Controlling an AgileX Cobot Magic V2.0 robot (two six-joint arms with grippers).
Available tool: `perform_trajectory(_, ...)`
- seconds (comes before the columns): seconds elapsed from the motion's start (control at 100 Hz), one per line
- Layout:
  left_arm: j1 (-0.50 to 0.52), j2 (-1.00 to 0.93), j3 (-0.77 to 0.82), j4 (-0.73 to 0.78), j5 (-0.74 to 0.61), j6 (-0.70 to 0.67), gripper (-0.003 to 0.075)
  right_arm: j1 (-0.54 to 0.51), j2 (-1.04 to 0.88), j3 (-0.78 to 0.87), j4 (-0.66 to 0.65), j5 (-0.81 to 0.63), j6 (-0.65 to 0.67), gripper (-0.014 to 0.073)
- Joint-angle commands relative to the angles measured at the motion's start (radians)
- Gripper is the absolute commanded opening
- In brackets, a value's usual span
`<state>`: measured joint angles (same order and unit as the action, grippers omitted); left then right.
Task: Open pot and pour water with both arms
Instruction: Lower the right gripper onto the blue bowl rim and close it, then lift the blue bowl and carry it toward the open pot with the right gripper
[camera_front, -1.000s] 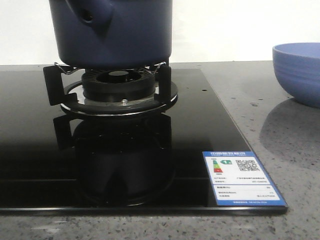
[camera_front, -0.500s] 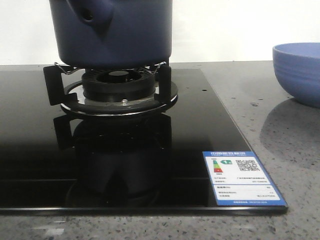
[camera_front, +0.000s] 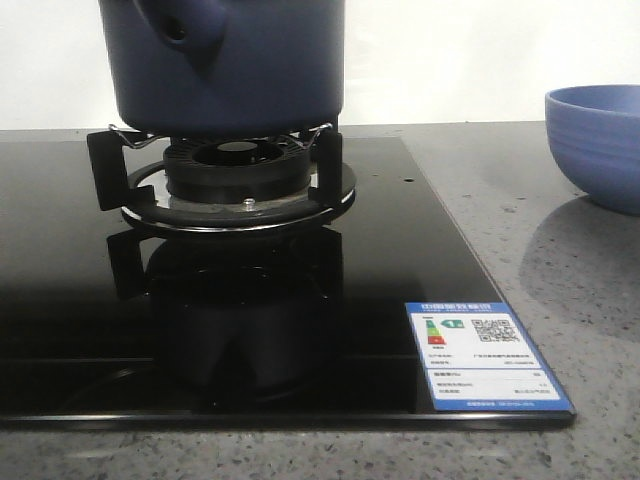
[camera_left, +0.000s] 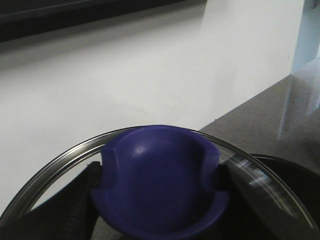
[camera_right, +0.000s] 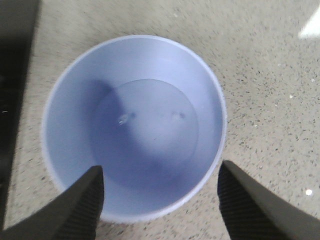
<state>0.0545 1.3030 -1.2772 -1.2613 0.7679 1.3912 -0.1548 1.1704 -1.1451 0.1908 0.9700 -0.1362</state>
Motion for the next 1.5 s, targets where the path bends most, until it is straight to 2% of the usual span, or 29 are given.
perform_trajectory(0.0, 0.015, -0.044, -0.041, -0.076, -0.007, -0.014, 0.0396, -0.016, 0.070, -0.093, -0.023, 0.006, 0.002, 0.0440)
perform_trajectory(0.34, 0.077, -0.044, -0.041, -0.076, -0.002, -0.059, 0.0396, -0.047, 0.304, -0.148, -0.054, 0.043, 0.011, 0.0423)
perform_trajectory(0.41, 0.093, -0.044, -0.041, -0.076, 0.003, -0.059, 0.0396, -0.047, 0.315, -0.150, -0.054, 0.041, 0.011, 0.0335)
perform_trajectory(0.58, 0.111, -0.044, -0.041, -0.076, 0.007, -0.059, 0.0396, -0.047, 0.315, -0.150, -0.061, 0.051, 0.011, 0.0003)
perform_trajectory(0.64, 0.111, -0.044, -0.041, -0.076, 0.007, -0.059, 0.0396, -0.047, 0.315, -0.150, -0.072, 0.059, 0.011, -0.0067)
perform_trajectory(0.81, 0.111, -0.044, -0.041, -0.076, 0.007, -0.059, 0.0396, -0.047, 0.313, -0.152, -0.066, 0.061, 0.008, -0.0067)
perform_trajectory(0.98, 0.111, -0.044, -0.041, -0.076, 0.007, -0.059, 0.0396, -0.046, 0.311, -0.224, 0.051, 0.113, -0.040, -0.0055)
perform_trajectory(1.3, 0.111, -0.042, -0.041, -0.074, 0.004, -0.059, 0.0396, 0.046, 0.337, -0.513, 0.055, 0.252, -0.031, -0.0046)
perform_trajectory(1.49, 0.111, -0.042, -0.041, -0.067, -0.003, -0.059, 0.0396, 0.140, 0.421, -0.750, 0.055, 0.345, 0.002, -0.0041)
